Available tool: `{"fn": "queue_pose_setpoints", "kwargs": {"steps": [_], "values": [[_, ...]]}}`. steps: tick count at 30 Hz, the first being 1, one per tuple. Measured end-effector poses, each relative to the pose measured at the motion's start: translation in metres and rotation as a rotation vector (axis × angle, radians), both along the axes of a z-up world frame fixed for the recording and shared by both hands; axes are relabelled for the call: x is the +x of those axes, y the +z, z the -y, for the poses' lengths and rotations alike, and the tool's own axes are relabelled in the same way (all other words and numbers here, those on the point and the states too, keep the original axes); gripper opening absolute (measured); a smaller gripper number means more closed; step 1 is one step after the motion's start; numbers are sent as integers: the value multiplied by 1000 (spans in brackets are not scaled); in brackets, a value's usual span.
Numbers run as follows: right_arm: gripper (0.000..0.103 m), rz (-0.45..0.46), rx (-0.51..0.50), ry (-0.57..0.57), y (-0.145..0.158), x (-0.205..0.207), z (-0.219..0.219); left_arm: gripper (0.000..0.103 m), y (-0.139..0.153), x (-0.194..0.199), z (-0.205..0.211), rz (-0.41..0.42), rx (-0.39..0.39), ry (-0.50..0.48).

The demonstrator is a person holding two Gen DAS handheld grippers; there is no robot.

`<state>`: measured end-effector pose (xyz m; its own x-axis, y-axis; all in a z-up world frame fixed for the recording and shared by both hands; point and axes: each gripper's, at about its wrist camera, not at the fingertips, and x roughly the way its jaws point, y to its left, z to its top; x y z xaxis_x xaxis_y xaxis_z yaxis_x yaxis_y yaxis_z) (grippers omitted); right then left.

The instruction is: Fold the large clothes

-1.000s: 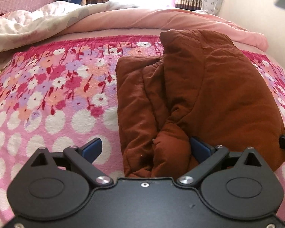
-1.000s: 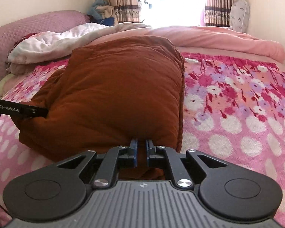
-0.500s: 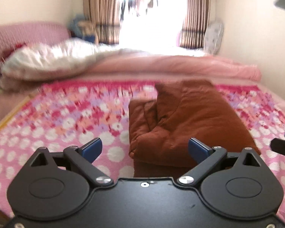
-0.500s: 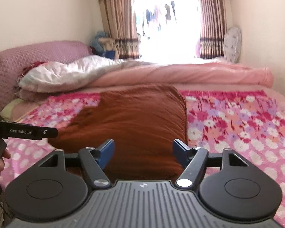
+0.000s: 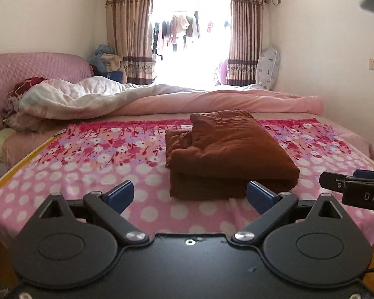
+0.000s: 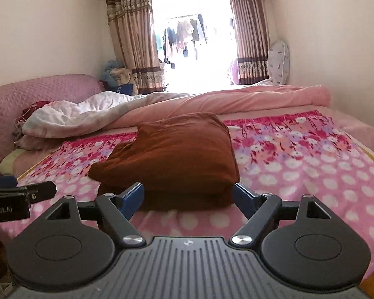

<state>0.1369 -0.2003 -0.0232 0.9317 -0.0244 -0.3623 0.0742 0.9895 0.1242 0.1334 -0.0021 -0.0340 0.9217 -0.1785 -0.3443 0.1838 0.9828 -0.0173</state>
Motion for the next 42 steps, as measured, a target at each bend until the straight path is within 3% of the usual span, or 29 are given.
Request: {"fn": "queue_pose_setpoints", "kwargs": {"steps": [10, 19, 42], "values": [[96, 79, -33, -22, 8, -60, -19, 100, -4, -56, -17, 93, -4, 16], [95, 125, -49, -27, 5, -86, -25, 100, -6, -60, -18, 85, 3, 15], [95, 124, -39, -23, 0, -94, -28, 100, -9, -70, -23, 82, -13, 3]]}}
